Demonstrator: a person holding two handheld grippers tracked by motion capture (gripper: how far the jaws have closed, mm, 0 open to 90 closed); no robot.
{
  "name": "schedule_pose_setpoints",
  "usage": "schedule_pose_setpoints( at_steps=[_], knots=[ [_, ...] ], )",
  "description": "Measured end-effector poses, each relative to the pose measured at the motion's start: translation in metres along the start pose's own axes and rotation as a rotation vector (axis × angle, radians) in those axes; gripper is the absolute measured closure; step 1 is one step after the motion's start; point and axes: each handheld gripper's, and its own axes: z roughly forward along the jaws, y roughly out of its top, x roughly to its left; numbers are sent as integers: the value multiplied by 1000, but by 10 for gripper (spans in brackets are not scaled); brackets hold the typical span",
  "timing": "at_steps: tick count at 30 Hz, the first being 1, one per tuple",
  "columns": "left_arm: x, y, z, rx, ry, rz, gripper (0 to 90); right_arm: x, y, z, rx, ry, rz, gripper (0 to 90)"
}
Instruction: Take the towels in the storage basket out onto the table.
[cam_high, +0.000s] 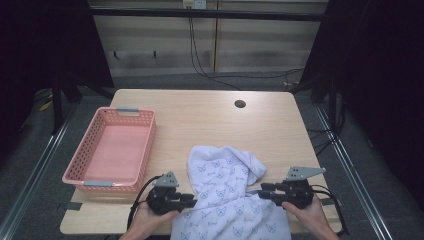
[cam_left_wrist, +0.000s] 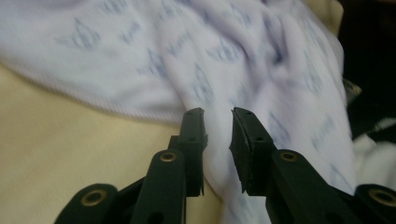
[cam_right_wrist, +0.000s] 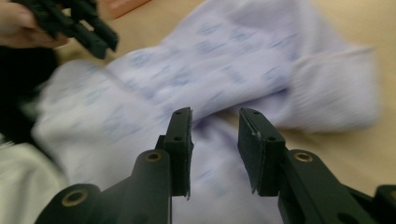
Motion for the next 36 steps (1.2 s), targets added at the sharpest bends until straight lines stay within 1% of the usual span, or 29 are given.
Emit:
schedule_pose_setpoints(
  at_steps=[1, 2, 3, 4, 5, 6, 7, 8, 9, 10, 11, 12, 13, 15, 16, 17, 20, 21, 22, 23, 25, 26, 28, 29, 31, 32, 34, 35, 36],
  knots=[
    [5, 7, 7, -2, 19, 3, 752, -4, 3, 2, -15, -46, -4, 636],
    [9, 12, 13, -3, 26, 1, 763, -11, 6, 7, -31, -67, 3, 628],
    [14, 18, 23, -14, 39, -18, 765, -21, 10, 15, -28, -107, 1, 586],
    [16, 21, 29, -6, 42, -20, 762, -26, 11, 20, -20, -106, 2, 577],
    [17, 22, 33, 4, 65, -4, 754, -30, 13, 25, -8, -102, 5, 564],
    [17, 22, 33, 4, 65, -4, 748, -30, 13, 25, -8, -102, 5, 564],
    [19, 23, 38, 12, 67, -9, 743, -36, 17, 37, 16, -136, -5, 522],
    [20, 23, 40, 19, 58, -19, 743, -36, 17, 37, 16, -136, -5, 522],
    [21, 21, 43, 42, 73, -12, 736, -42, 19, 46, 30, -167, -7, 523],
    [20, 19, 45, 59, 84, 0, 736, -42, 19, 46, 30, -167, -7, 523],
    [20, 17, 44, 51, 82, 15, 738, -47, 20, 53, 51, -206, 1, 632],
    [20, 17, 44, 51, 82, 15, 740, -49, 20, 53, 46, -199, 8, 693],
    [20, 16, 42, 53, 82, 11, 740, -49, 20, 53, 46, -199, 8, 693],
    [18, 13, 40, 49, 82, 17, 754, -52, 22, 46, -12, -157, 42, 801],
    [17, 12, 39, 55, 83, 23, 757, -51, 23, 42, -23, -156, 39, 834],
    [16, 11, 37, 62, 77, 30, 759, -51, 24, 38, -39, -161, 35, 843],
    [11, 7, 34, 73, 74, 29, 774, -54, 27, 22, -119, -142, 76, 860],
    [9, 7, 32, 90, 76, 40, 776, -54, 27, 19, -126, -142, 73, 860],
    [9, 7, 32, 90, 76, 40, 777, -54, 27, 19, -126, -142, 73, 860],
    [4, 4, 30, 103, 64, 56, 791, -55, 26, 13, -156, -150, 81, 866],
    [1, -2, 24, 108, 37, 58, 798, -56, 26, 7, -161, -154, 86, 868],
    [1, -2, 24, 108, 37, 58, 798, -56, 26, 7, -161, -154, 86, 868],
    [-2, -10, 18, 111, -2, 48, 800, -60, 24, 2, -181, -154, 99, 864],
    [-5, -11, 16, 123, -5, 54, 801, -61, 23, 1, -182, -155, 103, 864],
    [-10, -13, 14, 132, 9, 71, 801, -63, 24, 0, -188, -157, 108, 871],
    [-12, -15, 12, 135, 9, 75, 804, -63, 25, 0, -198, -171, 111, 870],
    [-13, -19, 7, 138, -9, 68, 804, -67, 28, -6, -223, -172, 122, 884],
    [-13, -21, 6, 139, -18, 58, 803, -69, 29, -8, -207, -212, 114, 889],
    [-14, -23, 4, 139, -26, 59, 803, -70, 28, -9, -204, -218, 115, 889]
  ],
)
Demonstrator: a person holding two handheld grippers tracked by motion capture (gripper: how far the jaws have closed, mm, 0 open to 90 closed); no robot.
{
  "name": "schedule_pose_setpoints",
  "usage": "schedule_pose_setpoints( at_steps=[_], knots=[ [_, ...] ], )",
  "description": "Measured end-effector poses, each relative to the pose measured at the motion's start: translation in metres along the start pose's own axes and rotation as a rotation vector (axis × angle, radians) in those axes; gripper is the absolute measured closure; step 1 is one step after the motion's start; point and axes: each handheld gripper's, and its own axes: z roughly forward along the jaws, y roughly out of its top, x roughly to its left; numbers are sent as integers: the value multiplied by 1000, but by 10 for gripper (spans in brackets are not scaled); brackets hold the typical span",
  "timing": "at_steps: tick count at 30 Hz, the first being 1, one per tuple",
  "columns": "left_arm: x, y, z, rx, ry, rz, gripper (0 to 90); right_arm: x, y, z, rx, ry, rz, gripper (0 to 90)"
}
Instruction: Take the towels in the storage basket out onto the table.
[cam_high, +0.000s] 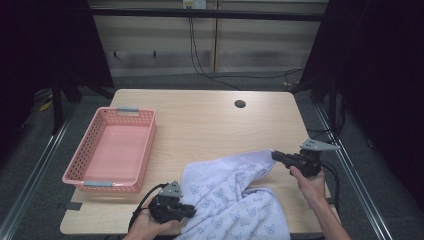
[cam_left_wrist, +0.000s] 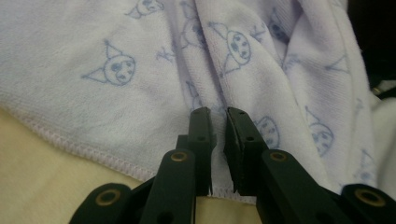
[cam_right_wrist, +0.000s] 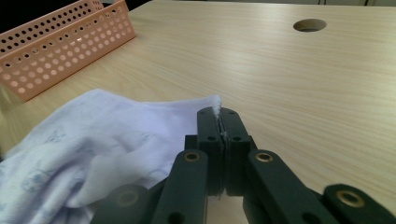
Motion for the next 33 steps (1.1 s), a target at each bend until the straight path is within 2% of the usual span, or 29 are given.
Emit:
schedule_pose_setpoints(
  at_steps=[2, 3, 4, 5, 8, 9, 10, 11, 12, 13, 14, 15, 16, 17, 18, 20, 22, 23, 25, 27, 29, 31, 33],
  knots=[
    [-1, -3, -5, 24, -27, -5, 793, -3, -2, -1, -4, -18, 8, 890],
    [-2, -5, -7, 21, -39, -5, 762, -7, -5, 0, 7, -33, 16, 890],
    [-1, -3, -9, 16, -27, 1, 740, -9, -6, 0, 15, -33, 22, 891],
    [2, 1, -10, -2, -15, -11, 702, -11, -8, 2, 26, -33, 16, 890],
    [17, 14, -14, -89, 54, -56, 673, -10, -11, 4, 44, -32, 13, 890],
    [22, 18, -13, -104, 72, -60, 675, -9, -11, 4, 44, -25, 10, 890],
    [22, 18, -13, -104, 72, -60, 689, -9, -11, 4, 43, -19, 8, 890],
    [33, 26, -11, -109, 135, -57, 696, -8, -11, 4, 47, -14, 6, 890],
    [41, 28, -11, -137, 146, -92, 708, -7, -11, 4, 45, -13, 3, 889],
    [49, 30, -11, -157, 139, -128, 734, -6, -11, 4, 46, -11, 3, 889],
    [49, 30, -11, -157, 139, -128, 734, -6, -11, 4, 46, -11, 3, 889],
    [58, 34, -10, -150, 205, -132, 739, -5, -12, 4, 53, 1, -6, 889],
    [58, 34, -10, -150, 205, -132, 740, -5, -12, 4, 53, 1, -6, 889],
    [64, 35, -9, -163, 234, -163, 737, -4, -12, 2, 58, 2, -7, 889],
    [66, 35, -9, -164, 240, -182, 737, -5, -13, 2, 56, -3, -17, 889],
    [68, 34, -7, -155, 266, -177, 726, -6, -14, -3, 56, -3, -9, 889],
    [70, 34, -5, -154, 292, -192, 682, -8, -16, -8, 59, -14, -10, 889],
    [73, 34, -5, -162, 280, -205, 677, -9, -17, -11, 58, -19, -7, 889],
    [75, 37, -3, -164, 299, -206, 637, -12, -19, -17, 55, -24, -2, 889],
    [78, 41, 1, -163, 300, -217, 585, -13, -20, -20, 51, -33, 2, 889],
    [79, 43, 2, -160, 299, -221, 578, -14, -21, -21, 53, -35, 3, 889],
    [81, 47, 10, -150, 305, -203, 576, -14, -20, -19, 52, -30, 5, 889],
    [84, 48, 14, -139, 304, -211, 577, -14, -20, -17, 55, -25, 2, 889]
  ],
)
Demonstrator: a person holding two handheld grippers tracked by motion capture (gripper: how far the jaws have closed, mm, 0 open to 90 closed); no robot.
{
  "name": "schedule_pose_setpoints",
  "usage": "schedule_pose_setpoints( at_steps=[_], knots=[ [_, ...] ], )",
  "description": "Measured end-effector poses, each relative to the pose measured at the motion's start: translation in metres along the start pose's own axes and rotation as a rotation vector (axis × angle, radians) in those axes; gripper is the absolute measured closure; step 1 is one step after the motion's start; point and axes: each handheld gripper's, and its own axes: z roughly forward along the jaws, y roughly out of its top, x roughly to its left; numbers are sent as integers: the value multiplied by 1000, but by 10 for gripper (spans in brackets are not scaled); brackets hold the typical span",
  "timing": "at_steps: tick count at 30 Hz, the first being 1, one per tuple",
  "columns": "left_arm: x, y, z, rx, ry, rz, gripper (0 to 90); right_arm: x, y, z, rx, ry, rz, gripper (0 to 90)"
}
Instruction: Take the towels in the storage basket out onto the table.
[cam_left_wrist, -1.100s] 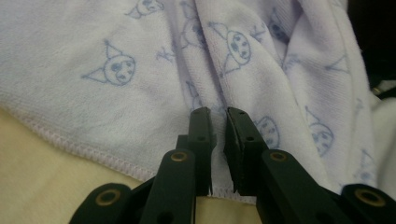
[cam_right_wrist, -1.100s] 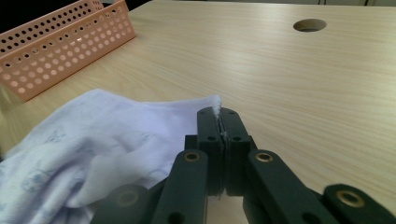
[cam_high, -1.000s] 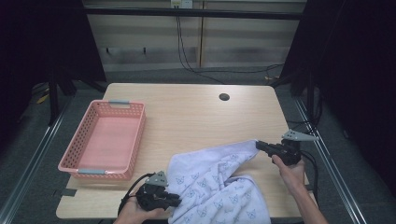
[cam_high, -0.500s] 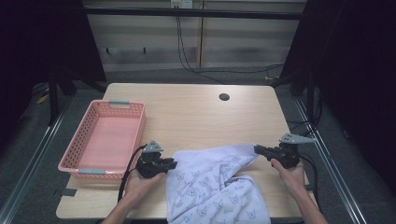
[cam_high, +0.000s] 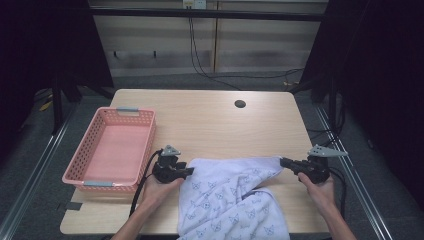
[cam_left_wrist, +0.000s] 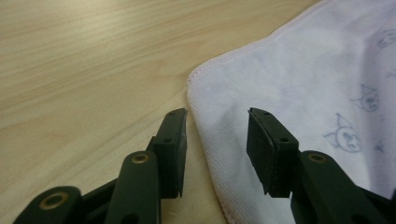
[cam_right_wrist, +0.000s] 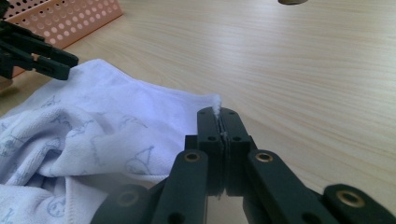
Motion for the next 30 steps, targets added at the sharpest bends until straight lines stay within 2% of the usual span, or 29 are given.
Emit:
schedule_pose_setpoints(
  at_steps=[3, 4, 5, 6, 7, 8, 9, 10, 11, 12, 13, 16, 18, 19, 20, 22, 23, 24, 26, 28, 29, 30],
  knots=[
    [0, 0, 2, 10, -2, 14, 596, 1, 1, 2, 0, 12, -5, 889],
    [1, 0, 2, 20, -31, 19, 662, 1, 2, 3, 1, 14, -4, 889],
    [1, 0, 2, 20, -31, 19, 728, 1, 2, 3, 1, 14, -4, 889],
    [-1, -2, 3, 26, -56, 35, 808, 1, 2, 4, -2, 20, -1, 889],
    [-1, -2, 3, 26, -56, 35, 853, 2, 2, 4, -3, 24, 0, 889],
    [-4, -2, 2, 30, -81, 50, 865, 2, 3, 4, -3, 24, -4, 889],
    [-4, -2, 2, 30, -81, 50, 866, 2, 3, 4, -3, 24, -4, 889],
    [-6, 0, -3, 0, -109, 32, 866, 4, 4, 1, -10, 28, 1, 889],
    [-6, 0, -3, 0, -109, 32, 866, 4, 4, 1, -10, 28, 1, 889],
    [-7, 3, -10, -35, -127, 20, 866, 5, 5, -2, -21, 30, 1, 889],
    [-9, 8, -22, -75, -142, 21, 867, 7, 8, -13, -55, 36, 8, 889],
    [-16, 19, -44, -146, -166, 41, 868, 12, 13, -29, -101, 42, 9, 889],
    [-24, 26, -57, -185, -182, 75, 868, 20, 17, -45, -126, 42, 1, 889],
    [-24, 26, -57, -185, -182, 75, 868, 20, 17, -45, -126, 42, 1, 889],
    [-29, 31, -64, -198, -189, 93, 868, 25, 19, -53, -130, 41, -19, 889],
    [-33, 39, -71, -219, -179, 114, 868, 36, 33, -73, -165, 34, -64, 889],
    [-34, 45, -75, -229, -179, 123, 868, 36, 33, -73, -165, 34, -64, 889],
    [-34, 52, -81, -248, -169, 131, 868, 37, 39, -77, -187, 39, -68, 889],
    [-28, 67, -94, -299, -147, 116, 868, 34, 60, -81, -253, 36, -81, 889],
    [-25, 72, -98, -316, -138, 114, 868, 30, 76, -81, -303, 43, -74, 889],
    [-22, 76, -102, -330, -125, 113, 868, 30, 76, -81, -303, 43, -74, 889],
    [-16, 85, -109, -345, -93, 115, 868, 25, 91, -77, -340, 41, -71, 890]
  ],
)
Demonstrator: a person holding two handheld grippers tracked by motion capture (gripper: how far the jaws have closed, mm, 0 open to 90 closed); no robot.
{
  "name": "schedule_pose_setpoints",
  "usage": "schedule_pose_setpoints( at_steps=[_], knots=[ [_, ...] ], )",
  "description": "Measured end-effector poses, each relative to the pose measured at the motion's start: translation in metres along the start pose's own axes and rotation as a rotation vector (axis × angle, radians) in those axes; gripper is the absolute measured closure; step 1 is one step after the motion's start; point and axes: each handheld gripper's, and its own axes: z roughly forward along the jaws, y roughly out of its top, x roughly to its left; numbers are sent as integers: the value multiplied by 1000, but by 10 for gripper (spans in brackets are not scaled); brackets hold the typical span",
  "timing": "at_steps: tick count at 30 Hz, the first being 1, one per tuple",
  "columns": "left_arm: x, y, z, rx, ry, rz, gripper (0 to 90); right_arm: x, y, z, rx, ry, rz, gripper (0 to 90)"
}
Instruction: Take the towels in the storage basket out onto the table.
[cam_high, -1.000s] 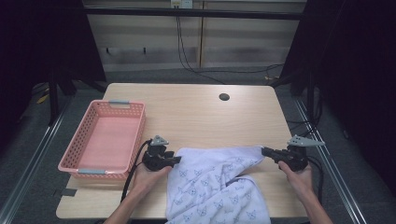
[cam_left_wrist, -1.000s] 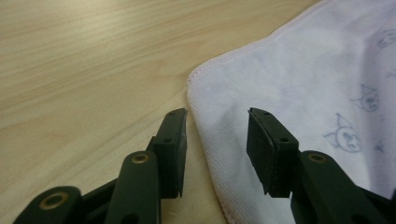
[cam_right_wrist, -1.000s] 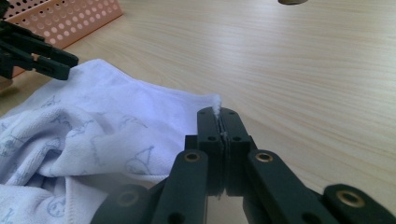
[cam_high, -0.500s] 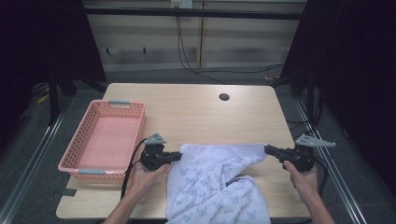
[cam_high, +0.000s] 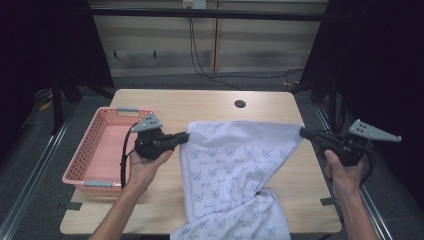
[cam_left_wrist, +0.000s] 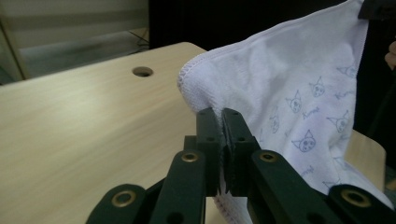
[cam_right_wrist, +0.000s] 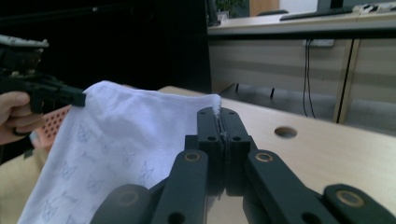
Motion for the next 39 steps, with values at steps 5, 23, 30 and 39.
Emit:
schedule_pose_setpoints(
  at_steps=[5, 23, 30, 39],
  knots=[
    [23, 16, -7, -40, 43, -31, 868, -17, 22, 18, -30, -20, 5, 889],
    [72, 16, 54, 69, 153, -133, 583, -71, 1, 126, 222, -134, 51, 567],
    [25, -21, 43, 128, 14, -71, 716, -23, -52, 102, 358, 15, 17, 584],
    [-24, -113, 39, 366, -91, -25, 733, 14, -119, 50, 506, 65, 35, 610]
  ],
)
